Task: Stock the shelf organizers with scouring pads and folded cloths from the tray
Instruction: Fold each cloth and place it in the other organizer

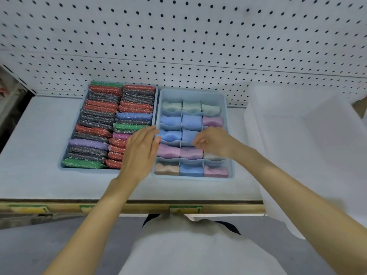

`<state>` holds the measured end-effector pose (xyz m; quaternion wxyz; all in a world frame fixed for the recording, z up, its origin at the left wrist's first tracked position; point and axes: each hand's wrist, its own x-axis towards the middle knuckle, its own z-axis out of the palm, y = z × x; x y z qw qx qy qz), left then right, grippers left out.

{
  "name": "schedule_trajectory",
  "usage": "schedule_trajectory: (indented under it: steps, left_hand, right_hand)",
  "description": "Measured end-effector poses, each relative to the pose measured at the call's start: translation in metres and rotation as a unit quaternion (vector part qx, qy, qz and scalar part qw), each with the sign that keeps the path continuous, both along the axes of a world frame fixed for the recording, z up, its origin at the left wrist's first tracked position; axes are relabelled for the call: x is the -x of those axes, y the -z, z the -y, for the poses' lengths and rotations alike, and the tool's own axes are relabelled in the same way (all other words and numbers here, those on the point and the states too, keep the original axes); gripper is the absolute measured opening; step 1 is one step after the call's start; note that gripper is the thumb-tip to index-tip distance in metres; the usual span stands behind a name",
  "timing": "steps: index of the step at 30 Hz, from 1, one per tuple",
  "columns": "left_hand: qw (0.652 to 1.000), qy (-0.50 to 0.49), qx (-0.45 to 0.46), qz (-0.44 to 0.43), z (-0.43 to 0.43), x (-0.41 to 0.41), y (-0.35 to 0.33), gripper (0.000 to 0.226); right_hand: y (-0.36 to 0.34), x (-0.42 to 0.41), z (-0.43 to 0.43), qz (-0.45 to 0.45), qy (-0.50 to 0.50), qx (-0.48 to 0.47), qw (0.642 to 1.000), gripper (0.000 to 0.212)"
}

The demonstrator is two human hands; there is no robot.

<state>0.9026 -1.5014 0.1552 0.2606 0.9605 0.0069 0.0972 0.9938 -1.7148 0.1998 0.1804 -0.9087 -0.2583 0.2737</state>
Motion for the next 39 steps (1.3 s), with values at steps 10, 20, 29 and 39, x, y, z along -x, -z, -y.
schedule_trajectory:
  steps: [10, 20, 29, 39]
  left_hand:
    - [0.998, -0.008, -0.050, -0.029, -0.004, -0.005, 0.011, 0.050]
    - [0.991, -0.068, 0.116, 0.006, -0.005, -0.005, 0.011, 0.050]
    - [0.991, -0.063, 0.119, 0.006, -0.007, -0.005, 0.015, 0.053]
    - [0.993, -0.054, 0.102, -0.003, -0.007, -0.004, 0.014, 0.052]
  right_hand:
    - [0.047, 0.013, -0.029, 0.068, -0.116, 0.144, 0.980, 0.022]
    - [0.041, 0.009, -0.065, 0.066, -0.029, -0.056, 0.996, 0.020]
    - [0.055, 0.013, -0.084, 0.044, -0.101, 0.009, 0.994, 0.026]
    - [0.049, -0.017, -0.074, 0.115, 0.004, -0.057, 0.992, 0.029]
